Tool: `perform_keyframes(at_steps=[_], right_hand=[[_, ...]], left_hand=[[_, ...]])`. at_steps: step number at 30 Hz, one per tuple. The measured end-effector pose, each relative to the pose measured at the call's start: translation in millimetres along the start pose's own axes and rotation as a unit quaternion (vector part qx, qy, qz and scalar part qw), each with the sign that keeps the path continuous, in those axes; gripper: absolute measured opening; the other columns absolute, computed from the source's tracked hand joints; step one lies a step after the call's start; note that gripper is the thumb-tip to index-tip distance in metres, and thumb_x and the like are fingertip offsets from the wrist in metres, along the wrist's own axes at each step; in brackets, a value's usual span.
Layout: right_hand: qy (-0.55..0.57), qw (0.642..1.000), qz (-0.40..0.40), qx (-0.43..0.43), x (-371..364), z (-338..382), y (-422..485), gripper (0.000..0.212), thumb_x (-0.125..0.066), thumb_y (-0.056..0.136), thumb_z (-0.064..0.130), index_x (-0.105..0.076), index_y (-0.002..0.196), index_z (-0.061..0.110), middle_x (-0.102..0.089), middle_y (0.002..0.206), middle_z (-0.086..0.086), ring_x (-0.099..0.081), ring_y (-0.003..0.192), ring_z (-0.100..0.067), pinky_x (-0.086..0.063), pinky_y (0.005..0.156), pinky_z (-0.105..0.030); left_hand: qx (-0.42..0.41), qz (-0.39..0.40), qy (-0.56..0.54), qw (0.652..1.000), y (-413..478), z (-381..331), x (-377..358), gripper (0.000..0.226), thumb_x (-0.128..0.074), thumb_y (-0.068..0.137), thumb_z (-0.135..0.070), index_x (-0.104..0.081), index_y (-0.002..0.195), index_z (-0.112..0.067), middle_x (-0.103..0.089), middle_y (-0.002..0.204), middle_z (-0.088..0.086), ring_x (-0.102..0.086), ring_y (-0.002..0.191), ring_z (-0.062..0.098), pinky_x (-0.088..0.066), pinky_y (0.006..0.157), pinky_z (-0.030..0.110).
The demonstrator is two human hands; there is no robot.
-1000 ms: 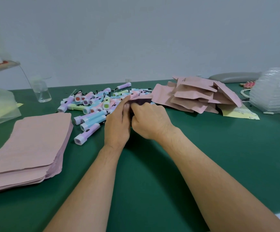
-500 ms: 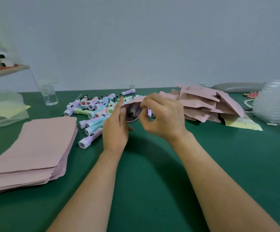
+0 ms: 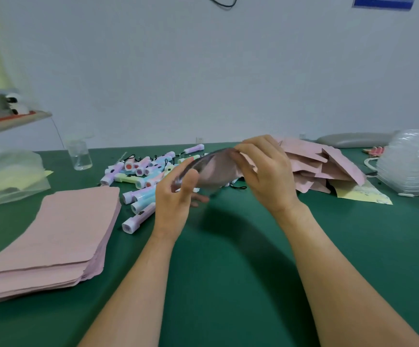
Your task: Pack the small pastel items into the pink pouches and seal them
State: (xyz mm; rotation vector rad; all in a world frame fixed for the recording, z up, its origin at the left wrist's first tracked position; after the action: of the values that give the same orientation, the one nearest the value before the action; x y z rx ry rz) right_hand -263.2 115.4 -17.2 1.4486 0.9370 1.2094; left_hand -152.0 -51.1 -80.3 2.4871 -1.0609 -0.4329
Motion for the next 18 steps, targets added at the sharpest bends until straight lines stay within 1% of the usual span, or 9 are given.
perform_keyframes(at_steps=[3, 6, 8, 10, 11, 13, 14, 16, 18], right_hand=[[0.104, 0.986, -0.042, -0.122, 7, -3, 6, 0.016, -0.064, 0.102, 0.013, -0.070, 0.091, 0.004, -0.067, 0.082, 0.001, -0.057, 0.076, -0.016, -0.046, 0.071, -0.029], [0.254, 0.928, -0.016, -0.272, 3, -13, 6, 0.017, -0.064, 0.102, 0.023, -0.069, 0.089, 0.015, -0.062, 0.072, 0.014, -0.055, 0.065, -0.008, -0.044, 0.061, -0.025], [0.322, 0.879, 0.024, -0.352, -6, -21, -5, 0.024, -0.062, 0.102, 0.022, -0.065, 0.081, 0.012, -0.053, 0.062, 0.010, -0.046, 0.054, -0.012, -0.037, 0.051, -0.029], [0.340, 0.851, 0.065, -0.395, -15, -28, -19, 0.036, -0.060, 0.104, 0.020, -0.055, 0.073, 0.003, -0.042, 0.060, -0.001, -0.038, 0.053, -0.019, -0.030, 0.049, -0.035], [0.336, 0.846, 0.092, -0.403, -18, -30, -26, 0.042, -0.059, 0.104, 0.022, -0.050, 0.072, -0.002, -0.038, 0.062, -0.007, -0.035, 0.057, -0.020, -0.027, 0.052, -0.038], [0.324, 0.836, 0.149, -0.418, -24, -34, -40, 0.048, -0.061, 0.104, 0.027, -0.044, 0.069, -0.002, -0.035, 0.065, -0.008, -0.033, 0.059, -0.019, -0.027, 0.053, -0.035], [0.316, 0.831, 0.176, -0.422, -26, -35, -45, 0.050, -0.061, 0.104, 0.029, -0.044, 0.069, -0.001, -0.036, 0.064, -0.006, -0.034, 0.058, -0.017, -0.029, 0.052, -0.030], [0.300, 0.825, 0.213, -0.428, -31, -35, -53, 0.053, -0.062, 0.103, 0.033, -0.045, 0.070, -0.005, -0.040, 0.061, -0.003, -0.036, 0.056, -0.013, -0.031, 0.052, -0.023], [0.302, 0.821, 0.224, -0.430, -36, -34, -56, 0.055, -0.063, 0.103, 0.034, -0.046, 0.071, -0.007, -0.041, 0.059, -0.002, -0.034, 0.056, -0.014, -0.030, 0.053, -0.022]], left_hand=[[-0.005, -0.001, -0.005, 1.000, 3, -5, 0, 0.062, -0.075, 0.072, -0.083, -0.071, 0.086, -0.023, -0.071, 0.074, -0.006, -0.071, 0.053, 0.022, -0.045, 0.047, 0.021], [-0.007, -0.002, 0.000, 1.000, 6, 1, 2, 0.044, -0.082, 0.087, -0.053, -0.071, 0.073, -0.013, -0.059, 0.060, 0.008, -0.046, 0.040, 0.017, -0.036, 0.046, 0.021], [0.026, -0.003, -0.015, 1.000, 7, 5, 7, 0.046, -0.086, 0.085, -0.047, -0.067, 0.068, -0.009, -0.052, 0.062, 0.016, -0.032, 0.039, 0.018, -0.030, 0.042, 0.024], [0.082, 0.024, -0.022, 0.996, 6, 13, 11, 0.043, -0.089, 0.078, -0.045, -0.069, 0.068, -0.009, -0.053, 0.066, 0.016, -0.028, 0.039, 0.017, -0.024, 0.040, 0.022], [0.113, 0.051, -0.015, 0.992, 5, 16, 12, 0.041, -0.089, 0.074, -0.046, -0.070, 0.067, -0.011, -0.055, 0.065, 0.014, -0.030, 0.038, 0.015, -0.023, 0.038, 0.020], [0.154, 0.103, 0.002, 0.983, 0, 21, 9, 0.041, -0.090, 0.071, -0.050, -0.072, 0.064, -0.013, -0.066, 0.064, 0.008, -0.049, 0.043, 0.012, -0.036, 0.043, 0.017], [0.159, 0.112, 0.008, 0.981, 0, 24, 7, 0.050, -0.090, 0.073, -0.052, -0.073, 0.069, -0.005, -0.070, 0.070, 0.014, -0.060, 0.053, 0.016, -0.045, 0.055, 0.020], [0.157, 0.100, 0.023, 0.982, 0, 26, 5, 0.073, -0.087, 0.075, -0.060, -0.069, 0.088, 0.010, -0.076, 0.089, 0.023, -0.068, 0.074, 0.025, -0.051, 0.075, 0.034], [0.158, 0.085, 0.039, 0.983, 2, 27, 5, 0.072, -0.086, 0.079, -0.060, -0.070, 0.095, 0.009, -0.078, 0.092, 0.019, -0.071, 0.078, 0.025, -0.051, 0.077, 0.038]])
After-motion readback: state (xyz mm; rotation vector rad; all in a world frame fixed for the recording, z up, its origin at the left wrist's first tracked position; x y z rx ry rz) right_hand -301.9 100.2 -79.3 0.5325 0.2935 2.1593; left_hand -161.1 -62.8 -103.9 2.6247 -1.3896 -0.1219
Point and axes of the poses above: each hand's wrist, its own y-axis towards the middle knuckle, its own x-axis out of the back of the hand, z = x × y, the point moved 3 cm from there along y, towards the middle knuckle
